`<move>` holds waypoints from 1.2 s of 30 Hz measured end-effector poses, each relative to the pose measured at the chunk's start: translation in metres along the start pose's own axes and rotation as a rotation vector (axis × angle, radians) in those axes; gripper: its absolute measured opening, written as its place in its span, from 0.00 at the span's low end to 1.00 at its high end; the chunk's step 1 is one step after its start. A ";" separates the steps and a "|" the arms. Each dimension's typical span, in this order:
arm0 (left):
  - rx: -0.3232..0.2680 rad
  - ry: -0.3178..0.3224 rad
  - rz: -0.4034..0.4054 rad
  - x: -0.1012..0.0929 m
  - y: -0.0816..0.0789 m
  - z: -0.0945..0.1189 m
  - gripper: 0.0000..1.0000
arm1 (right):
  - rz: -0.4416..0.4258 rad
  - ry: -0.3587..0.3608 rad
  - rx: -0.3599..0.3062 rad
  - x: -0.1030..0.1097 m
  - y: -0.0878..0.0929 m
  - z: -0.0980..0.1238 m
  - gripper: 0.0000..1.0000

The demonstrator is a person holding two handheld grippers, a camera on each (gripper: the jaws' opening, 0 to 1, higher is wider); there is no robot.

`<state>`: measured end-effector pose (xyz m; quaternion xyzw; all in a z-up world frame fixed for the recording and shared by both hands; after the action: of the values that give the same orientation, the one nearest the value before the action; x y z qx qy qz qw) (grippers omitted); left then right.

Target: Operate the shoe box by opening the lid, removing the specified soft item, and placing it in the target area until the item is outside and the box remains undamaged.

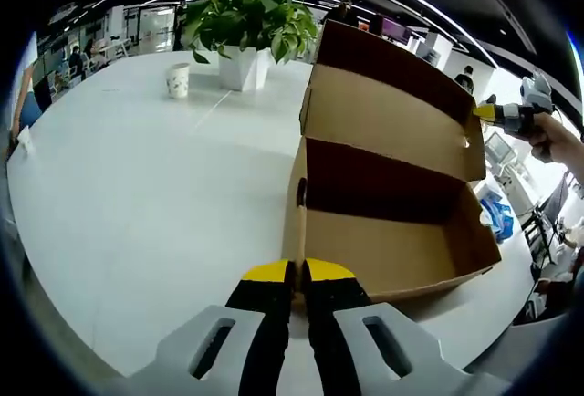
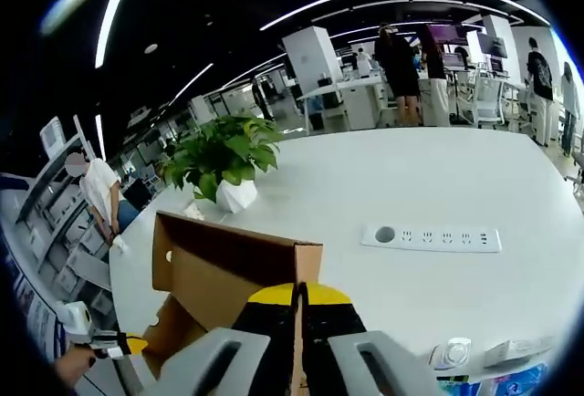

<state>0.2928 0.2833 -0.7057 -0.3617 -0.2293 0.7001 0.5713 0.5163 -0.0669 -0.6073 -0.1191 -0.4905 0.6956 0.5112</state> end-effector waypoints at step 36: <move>0.011 0.031 -0.007 0.006 -0.001 -0.004 0.03 | 0.097 -0.086 -0.083 0.030 0.028 0.055 0.00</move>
<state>0.2965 0.2893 -0.7089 -0.3683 -0.2177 0.6939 0.5792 0.4492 -0.0726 -0.5927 -0.1340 -0.5338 0.7033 0.4500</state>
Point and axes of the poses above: the point that each gripper's makers call its tool centre point, and the gripper's own axes: z roughly backward along the fingers, x roughly to its left, y roughly out of its underside, the point moved 10 cm from there along z, roughly backward along the fingers, and after that the axes turned 3 degrees about -x, right-handed, at the moved point
